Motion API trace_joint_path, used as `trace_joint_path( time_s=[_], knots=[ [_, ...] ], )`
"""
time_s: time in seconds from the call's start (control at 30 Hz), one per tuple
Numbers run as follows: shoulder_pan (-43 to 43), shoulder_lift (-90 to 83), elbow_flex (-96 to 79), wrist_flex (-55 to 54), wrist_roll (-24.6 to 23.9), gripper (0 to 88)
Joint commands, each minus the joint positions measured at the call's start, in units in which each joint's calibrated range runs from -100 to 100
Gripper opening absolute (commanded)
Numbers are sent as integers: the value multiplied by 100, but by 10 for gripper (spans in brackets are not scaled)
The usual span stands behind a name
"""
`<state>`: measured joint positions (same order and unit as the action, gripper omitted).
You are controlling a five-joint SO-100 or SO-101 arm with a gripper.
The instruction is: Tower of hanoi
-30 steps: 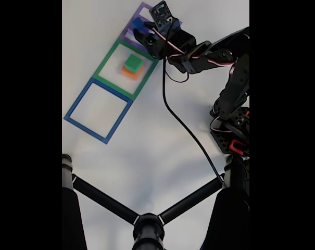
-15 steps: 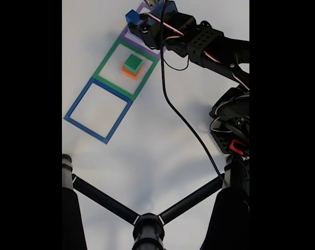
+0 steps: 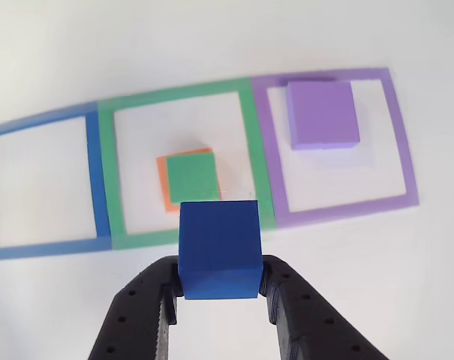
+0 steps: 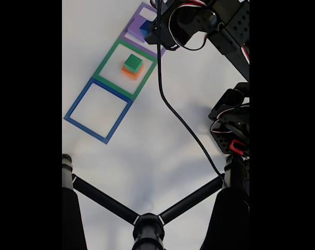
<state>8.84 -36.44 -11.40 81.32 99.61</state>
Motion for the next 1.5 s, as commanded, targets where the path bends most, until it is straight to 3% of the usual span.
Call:
trace_joint_path(
  time_s=[0.0, 0.17, 0.43, 0.77, 1.23, 1.47],
  knots=[
    [-271, -386, 236, 290, 39, 31],
    [-339, -667, -828, -520, 39, 32],
    [-423, -1324, -3935, -4073, 39, 31],
    [-446, -1276, -5771, -6841, 39, 33],
    [-309, -282, -6979, -9294, 39, 35],
    [-286, 46, -7288, -9884, 39, 35]
  ],
)
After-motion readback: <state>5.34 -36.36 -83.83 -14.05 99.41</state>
